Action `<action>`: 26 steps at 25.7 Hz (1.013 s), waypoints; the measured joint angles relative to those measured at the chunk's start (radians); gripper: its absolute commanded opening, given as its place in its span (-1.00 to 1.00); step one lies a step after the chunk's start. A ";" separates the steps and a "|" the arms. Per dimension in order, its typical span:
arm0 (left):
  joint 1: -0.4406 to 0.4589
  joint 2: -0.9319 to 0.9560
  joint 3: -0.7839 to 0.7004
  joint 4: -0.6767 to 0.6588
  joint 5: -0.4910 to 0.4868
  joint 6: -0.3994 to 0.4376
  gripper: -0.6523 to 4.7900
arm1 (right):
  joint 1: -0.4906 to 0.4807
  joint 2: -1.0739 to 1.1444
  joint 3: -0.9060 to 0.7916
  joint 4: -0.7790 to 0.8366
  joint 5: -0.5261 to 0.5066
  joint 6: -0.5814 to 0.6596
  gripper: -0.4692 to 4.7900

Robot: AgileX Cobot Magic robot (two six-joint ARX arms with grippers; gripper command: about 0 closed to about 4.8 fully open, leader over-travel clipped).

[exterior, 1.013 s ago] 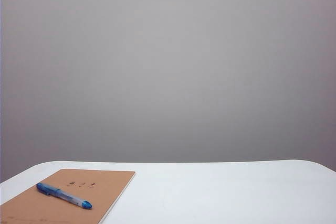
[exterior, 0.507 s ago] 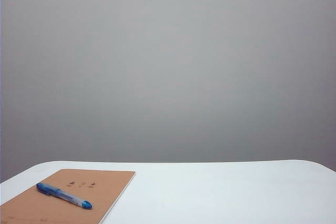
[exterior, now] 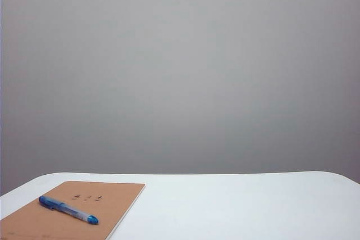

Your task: Pick up a pen on the table and place it on the notebook.

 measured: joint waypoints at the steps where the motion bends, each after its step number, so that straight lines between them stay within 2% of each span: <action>1: 0.000 -0.014 0.000 -0.002 0.000 0.000 -0.78 | -0.008 0.000 0.000 0.001 0.001 0.000 -0.82; 4: 0.005 -0.063 0.000 -0.002 0.005 0.000 -0.78 | -0.012 0.000 0.000 0.001 -0.001 0.000 -0.82; 26: 0.006 -0.054 -0.002 -0.001 0.004 0.000 -0.78 | -0.011 0.000 0.000 0.001 -0.006 0.000 -0.82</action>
